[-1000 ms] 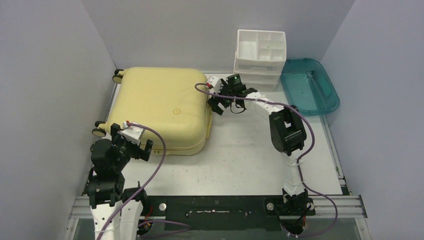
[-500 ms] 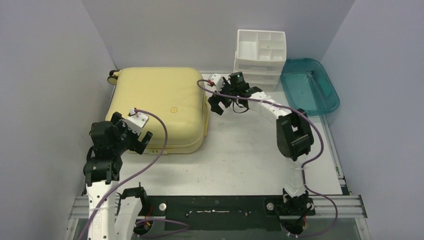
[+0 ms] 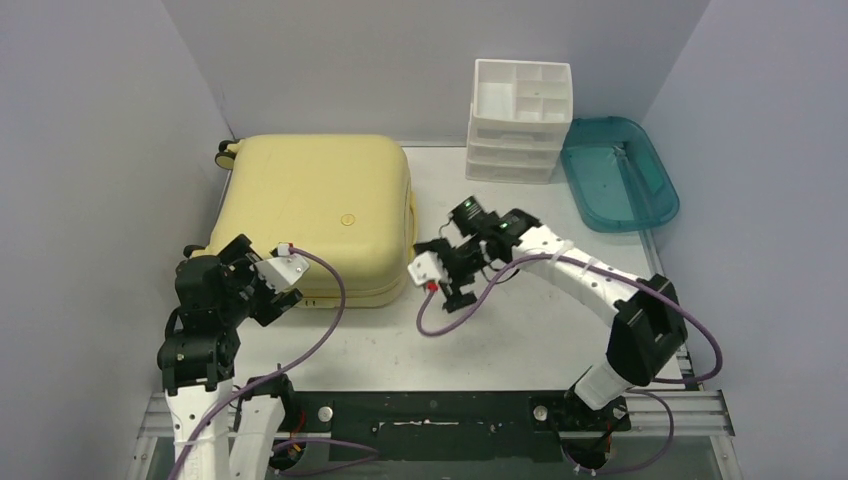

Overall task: Open, take out, and arrange the luggage
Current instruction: Adjust the luggage at the center of the board.

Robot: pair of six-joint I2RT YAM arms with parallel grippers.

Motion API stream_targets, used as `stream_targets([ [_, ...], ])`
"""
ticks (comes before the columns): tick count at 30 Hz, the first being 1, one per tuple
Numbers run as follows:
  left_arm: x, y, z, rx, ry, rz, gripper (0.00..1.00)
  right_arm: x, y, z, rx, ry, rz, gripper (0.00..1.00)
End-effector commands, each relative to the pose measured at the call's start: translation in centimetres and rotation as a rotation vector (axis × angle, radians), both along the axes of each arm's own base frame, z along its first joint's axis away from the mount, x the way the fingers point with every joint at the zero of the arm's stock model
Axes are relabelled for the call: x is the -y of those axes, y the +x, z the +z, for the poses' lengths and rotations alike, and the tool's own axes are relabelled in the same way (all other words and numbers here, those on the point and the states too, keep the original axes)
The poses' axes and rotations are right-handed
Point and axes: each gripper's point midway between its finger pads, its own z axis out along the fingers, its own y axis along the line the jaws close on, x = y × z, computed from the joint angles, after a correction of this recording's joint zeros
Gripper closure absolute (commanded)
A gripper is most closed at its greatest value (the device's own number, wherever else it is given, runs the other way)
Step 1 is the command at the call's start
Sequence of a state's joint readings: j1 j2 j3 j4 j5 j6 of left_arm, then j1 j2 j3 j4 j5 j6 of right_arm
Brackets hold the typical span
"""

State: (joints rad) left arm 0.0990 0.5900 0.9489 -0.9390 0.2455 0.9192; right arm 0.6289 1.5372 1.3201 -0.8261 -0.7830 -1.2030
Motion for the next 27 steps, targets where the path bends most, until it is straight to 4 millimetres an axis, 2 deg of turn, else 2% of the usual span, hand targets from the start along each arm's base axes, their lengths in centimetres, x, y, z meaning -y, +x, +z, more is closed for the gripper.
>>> stream_targets([
  [1, -0.5, 0.0, 1.3, 0.062, 0.037, 0.008, 0.03, -1.8, -8.2, -4.7, -0.036, -0.147, 0.335, 0.04],
  [5, -0.2, -0.9, 1.1, 0.089, -0.008, 0.034, 0.03, -4.4, -10.1, -5.8, -0.057, -0.178, 0.419, 0.08],
  [9, -1.2, -0.2, 2.5, 0.202, -0.114, 0.177, 0.03, -8.1, -12.2, -8.1, 0.008, -0.233, 0.430, 0.09],
  [11, -1.4, 0.1, 2.7, 0.250, -0.190, 0.242, 0.03, -10.0, -11.8, -9.8, 0.097, -0.272, 0.349, 0.08],
  [12, -1.5, 0.3, 2.6, 0.264, -0.214, 0.256, 0.03, -10.6, -11.0, -10.8, 0.145, -0.300, 0.304, 0.09],
  [15, -1.7, 0.6, 1.6, 0.265, -0.269, 0.302, 0.03, -13.0, -8.9, -11.1, 0.211, -0.253, 0.176, 0.09],
  [18, -2.3, 0.8, 0.6, 0.272, -0.299, 0.360, 0.03, -14.6, -5.6, -10.3, 0.326, -0.200, 0.073, 0.07],
  [23, -2.2, 0.9, 0.3, 0.276, -0.340, 0.373, 0.03, -16.6, 0.0, -8.4, 0.417, -0.148, -0.016, 0.06],
  [27, -2.3, 1.1, 0.2, 0.283, -0.359, 0.387, 0.03, -18.6, 2.0, -8.6, 0.446, -0.125, 0.002, 0.05],
])
